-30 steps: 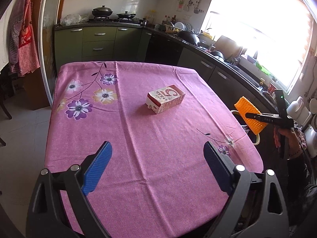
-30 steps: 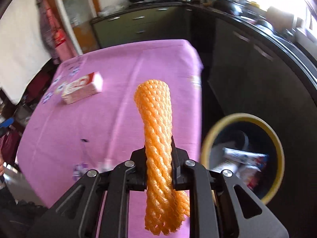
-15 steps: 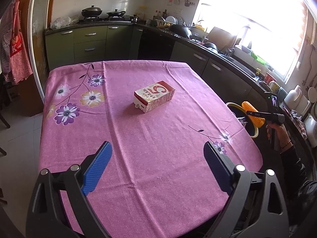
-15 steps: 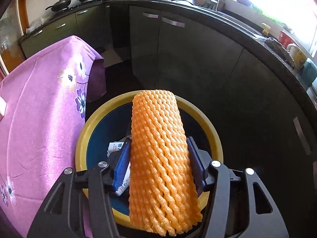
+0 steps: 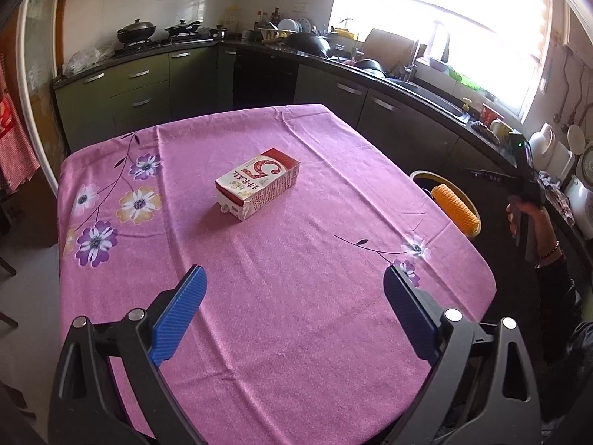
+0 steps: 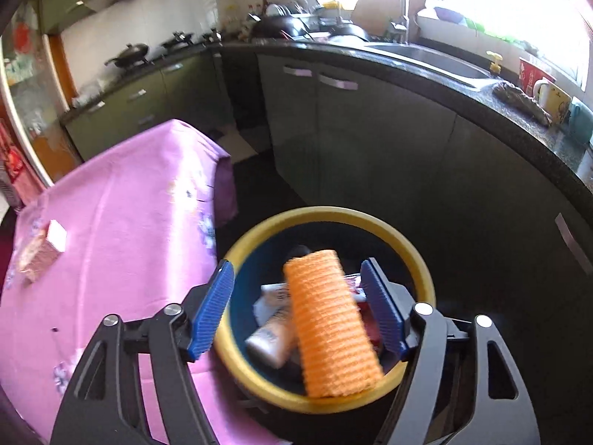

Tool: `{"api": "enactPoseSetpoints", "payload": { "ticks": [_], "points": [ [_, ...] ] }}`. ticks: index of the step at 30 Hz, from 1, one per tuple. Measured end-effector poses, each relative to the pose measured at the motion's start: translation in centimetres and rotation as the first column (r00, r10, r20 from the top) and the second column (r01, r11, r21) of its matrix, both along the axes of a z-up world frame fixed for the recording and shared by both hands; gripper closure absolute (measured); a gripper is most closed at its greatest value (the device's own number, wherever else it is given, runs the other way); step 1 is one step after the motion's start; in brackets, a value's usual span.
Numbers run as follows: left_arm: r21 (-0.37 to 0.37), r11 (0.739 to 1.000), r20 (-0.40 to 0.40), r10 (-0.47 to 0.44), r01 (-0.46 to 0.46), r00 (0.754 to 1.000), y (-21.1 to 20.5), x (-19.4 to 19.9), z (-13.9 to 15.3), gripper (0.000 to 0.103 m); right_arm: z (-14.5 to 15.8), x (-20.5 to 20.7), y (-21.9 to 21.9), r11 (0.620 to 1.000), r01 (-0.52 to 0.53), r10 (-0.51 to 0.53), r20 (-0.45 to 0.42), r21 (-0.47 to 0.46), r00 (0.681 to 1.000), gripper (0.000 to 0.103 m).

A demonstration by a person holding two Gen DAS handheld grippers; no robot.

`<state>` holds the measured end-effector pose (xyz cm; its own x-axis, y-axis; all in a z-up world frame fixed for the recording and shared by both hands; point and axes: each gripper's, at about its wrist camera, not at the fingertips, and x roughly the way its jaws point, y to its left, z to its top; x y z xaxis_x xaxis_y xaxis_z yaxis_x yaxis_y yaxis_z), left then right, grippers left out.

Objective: Collect trash
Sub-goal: 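Carry the foam sleeve over the bin and open the right gripper, then grasp the red-and-white milk carton with the left gripper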

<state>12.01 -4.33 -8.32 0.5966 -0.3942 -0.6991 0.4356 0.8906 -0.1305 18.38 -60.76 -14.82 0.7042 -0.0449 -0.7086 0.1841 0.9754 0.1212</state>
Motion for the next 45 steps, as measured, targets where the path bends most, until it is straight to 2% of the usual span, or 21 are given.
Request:
{"api": "enactPoseSetpoints", "payload": {
  "ticks": [3, 8, 13, 17, 22, 27, 31, 36, 39, 44, 45],
  "points": [
    [0.048, 0.996, 0.004, -0.080, 0.080, 0.997, -1.0, 2.5, -0.2, 0.011, 0.3, -2.3, 2.1, 0.999, -0.039, 0.038, 0.032, 0.024, 0.999, 0.028],
    [0.094, 0.978, 0.002, -0.185, 0.184, 0.983, -2.2, 7.6, -0.1, 0.011, -0.7, -4.4, 4.9, 0.996, -0.072, 0.071, 0.014, 0.060, 0.997, 0.028],
    [0.085, 0.946, -0.050, -0.310, 0.313, 0.949, -3.2, 13.4, -1.1, 0.011, -0.6, -4.7, 6.0, 0.992, -0.092, 0.091, 0.018, 0.090, 0.996, 0.026],
    [0.123, 0.918, -0.086, -0.369, 0.378, 0.925, -4.3, 17.3, -3.1, 0.011, -0.4, -4.2, 6.8, 0.990, -0.108, 0.107, 0.023, 0.093, 0.994, 0.025],
    [0.152, 0.888, -0.156, -0.412, 0.434, 0.898, -5.3, 20.5, -6.1, 0.011, -0.6, -3.5, 7.9, 0.987, -0.127, 0.126, 0.011, 0.097, 0.992, 0.025],
    [0.169, 0.862, -0.177, -0.451, 0.478, 0.875, -6.1, 21.1, -7.6, 0.011, -1.1, -2.8, 8.4, 0.986, -0.128, 0.129, -0.008, 0.103, 0.992, 0.025],
    [0.175, 0.854, -0.170, -0.463, 0.489, 0.870, -6.8, 21.1, -7.9, 0.011, -1.3, -2.3, 8.8, 0.985, -0.136, 0.139, -0.017, 0.110, 0.990, 0.025],
    [0.179, 0.853, -0.197, -0.458, 0.491, 0.867, -7.2, 21.6, -8.8, 0.024, -1.2, -2.1, 9.4, 0.982, -0.155, 0.158, -0.016, 0.112, 0.987, 0.025],
    [0.194, 0.853, -0.180, -0.455, 0.485, 0.872, -7.4, 21.6, -9.0, 0.026, -1.1, -2.2, 9.5, 0.981, -0.159, 0.161, -0.014, 0.111, 0.987, 0.025],
    [0.206, 0.870, -0.151, -0.423, 0.447, 0.893, -7.3, 21.6, -8.8, 0.045, -0.8, -2.5, 9.4, 0.981, -0.158, 0.160, -0.008, 0.113, 0.987, 0.024],
    [0.207, 0.873, -0.149, -0.418, 0.442, 0.896, -7.1, 21.6, -8.7, 0.046, -0.8, -2.6, 9.4, 0.981, -0.159, 0.161, -0.008, 0.114, 0.987, 0.024]
  ]
}}
